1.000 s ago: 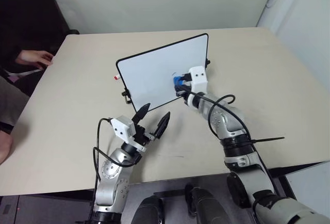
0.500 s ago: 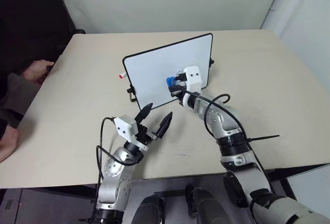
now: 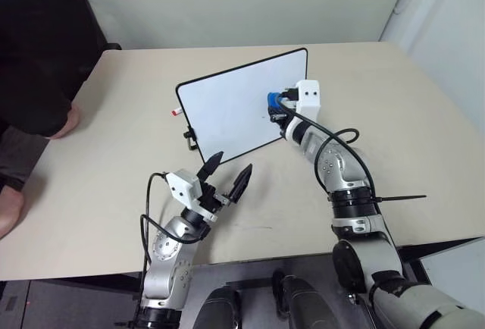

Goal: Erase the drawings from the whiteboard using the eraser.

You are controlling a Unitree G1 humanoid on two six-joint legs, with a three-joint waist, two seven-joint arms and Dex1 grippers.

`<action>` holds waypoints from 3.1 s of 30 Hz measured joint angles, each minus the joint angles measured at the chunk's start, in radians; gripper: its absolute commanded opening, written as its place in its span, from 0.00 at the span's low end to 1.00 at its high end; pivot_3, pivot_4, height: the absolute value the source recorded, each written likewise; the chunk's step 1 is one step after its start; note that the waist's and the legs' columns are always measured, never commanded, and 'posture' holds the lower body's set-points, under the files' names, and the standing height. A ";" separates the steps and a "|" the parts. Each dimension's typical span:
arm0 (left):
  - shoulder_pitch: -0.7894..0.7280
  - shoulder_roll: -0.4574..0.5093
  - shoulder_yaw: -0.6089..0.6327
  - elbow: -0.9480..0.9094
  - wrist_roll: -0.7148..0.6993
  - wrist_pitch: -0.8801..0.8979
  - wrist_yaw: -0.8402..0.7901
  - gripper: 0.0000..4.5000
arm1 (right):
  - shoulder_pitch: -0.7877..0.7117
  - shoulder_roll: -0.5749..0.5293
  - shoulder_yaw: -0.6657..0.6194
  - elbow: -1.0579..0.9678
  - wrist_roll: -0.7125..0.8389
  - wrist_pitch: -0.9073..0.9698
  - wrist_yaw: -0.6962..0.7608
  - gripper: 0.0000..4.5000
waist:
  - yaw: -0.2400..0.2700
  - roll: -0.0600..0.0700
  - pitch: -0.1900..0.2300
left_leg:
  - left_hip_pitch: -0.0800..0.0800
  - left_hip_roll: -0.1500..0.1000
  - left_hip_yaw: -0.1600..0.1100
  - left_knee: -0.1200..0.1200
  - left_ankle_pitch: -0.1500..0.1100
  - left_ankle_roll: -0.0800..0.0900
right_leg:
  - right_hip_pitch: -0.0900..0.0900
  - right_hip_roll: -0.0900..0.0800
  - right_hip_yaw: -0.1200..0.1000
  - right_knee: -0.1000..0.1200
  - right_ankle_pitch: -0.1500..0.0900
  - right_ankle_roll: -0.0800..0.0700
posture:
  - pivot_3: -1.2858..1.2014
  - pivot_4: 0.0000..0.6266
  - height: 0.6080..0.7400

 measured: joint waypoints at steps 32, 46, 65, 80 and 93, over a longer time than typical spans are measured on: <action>0.017 -0.002 -0.001 -0.008 0.001 0.000 0.003 1.00 | 0.064 0.037 0.097 0.000 -0.023 0.081 0.019 0.10 | -0.002 0.000 0.000 | 0.004 0.001 0.000 -0.001 -0.001 0.000 | 0.001 0.000 -0.001 0.000 0.002 -0.001 | 0.52 0.24 1.00; 0.002 -0.002 -0.002 -0.005 0.004 -0.001 0.001 1.00 | 0.033 0.012 -0.010 0.084 -0.008 0.046 -0.020 0.10 | 0.013 0.000 0.000 | 0.003 0.000 0.000 0.001 0.001 0.002 | 0.002 0.000 0.000 -0.001 0.003 -0.001 | 0.52 0.24 1.00; -0.006 -0.008 -0.002 0.000 0.003 -0.002 -0.001 1.00 | 0.070 0.016 0.096 -0.059 0.016 0.090 0.062 0.10 | 0.005 0.000 0.000 | 0.002 0.000 -0.001 -0.001 -0.001 0.000 | -0.001 0.000 -0.002 0.000 0.005 -0.001 | 0.52 0.24 1.00; 0.012 -0.006 -0.005 -0.004 0.002 0.000 -0.001 1.00 | 0.151 -0.177 -0.027 -0.204 0.040 0.177 0.089 0.10 | 0.032 -0.001 0.000 | 0.001 -0.003 -0.001 0.001 -0.002 0.001 | 0.001 -0.002 -0.001 -0.001 0.004 0.001 | 0.52 0.24 1.00; 0.021 -0.022 -0.031 -0.006 0.003 -0.001 0.000 1.00 | 0.345 -0.464 -0.050 -0.547 0.144 0.680 0.148 0.10 | 0.029 -0.001 0.000 | 0.006 -0.004 0.000 0.000 -0.001 0.003 | 0.006 -0.002 0.000 -0.001 0.003 0.007 | 0.52 0.24 1.00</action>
